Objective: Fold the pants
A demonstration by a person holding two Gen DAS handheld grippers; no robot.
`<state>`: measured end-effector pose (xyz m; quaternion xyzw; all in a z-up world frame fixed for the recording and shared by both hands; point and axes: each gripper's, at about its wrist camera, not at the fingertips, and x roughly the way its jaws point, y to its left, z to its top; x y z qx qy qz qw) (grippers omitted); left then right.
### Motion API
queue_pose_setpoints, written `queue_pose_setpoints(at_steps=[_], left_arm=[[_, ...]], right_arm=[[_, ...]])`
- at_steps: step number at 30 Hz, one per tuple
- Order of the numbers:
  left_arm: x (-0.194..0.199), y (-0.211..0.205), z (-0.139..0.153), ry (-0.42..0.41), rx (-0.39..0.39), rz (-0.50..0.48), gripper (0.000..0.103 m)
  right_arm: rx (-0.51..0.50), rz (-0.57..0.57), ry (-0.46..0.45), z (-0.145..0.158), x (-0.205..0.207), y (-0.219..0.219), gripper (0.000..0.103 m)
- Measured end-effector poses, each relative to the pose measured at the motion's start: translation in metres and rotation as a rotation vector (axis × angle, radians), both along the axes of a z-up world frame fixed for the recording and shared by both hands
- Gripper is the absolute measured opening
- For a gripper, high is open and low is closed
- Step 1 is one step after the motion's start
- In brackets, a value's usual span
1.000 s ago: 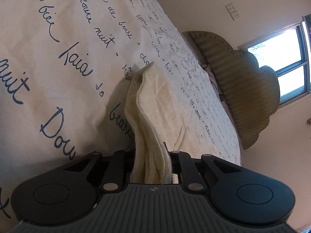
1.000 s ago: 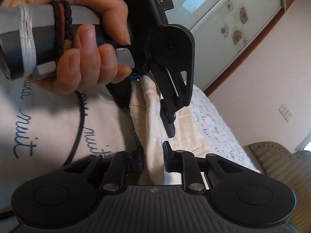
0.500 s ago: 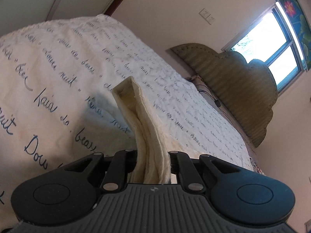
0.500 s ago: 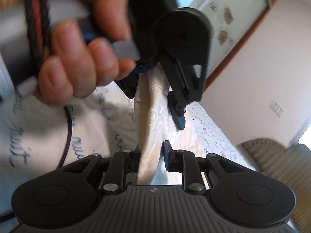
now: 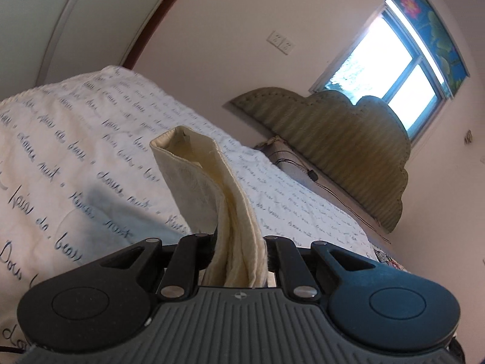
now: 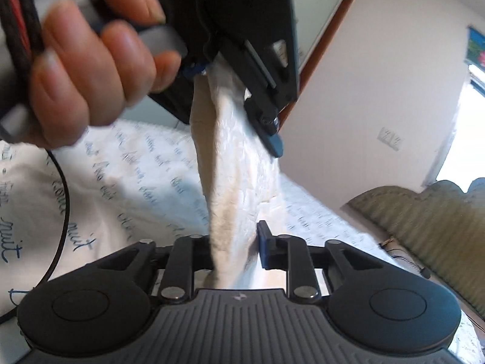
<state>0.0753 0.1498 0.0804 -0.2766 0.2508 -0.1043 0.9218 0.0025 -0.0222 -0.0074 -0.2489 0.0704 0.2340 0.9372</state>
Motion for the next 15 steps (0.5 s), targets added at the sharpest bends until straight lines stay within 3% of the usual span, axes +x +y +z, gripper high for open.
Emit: queue_pose_setpoints(at_steps=[8,15], left_arm=[[0.005,-0.080,0.031,-0.100,0.098,-0.132,0.013],[0.015,-0.166,0.035,-0.133,0.154,-0.318,0.013]], right_arm=[[0.261,-0.060,0.051,0.029,-0.006,-0.062,0.019],[0.367,-0.165,0.040,0.028,-0.024,-0.114,0.019]])
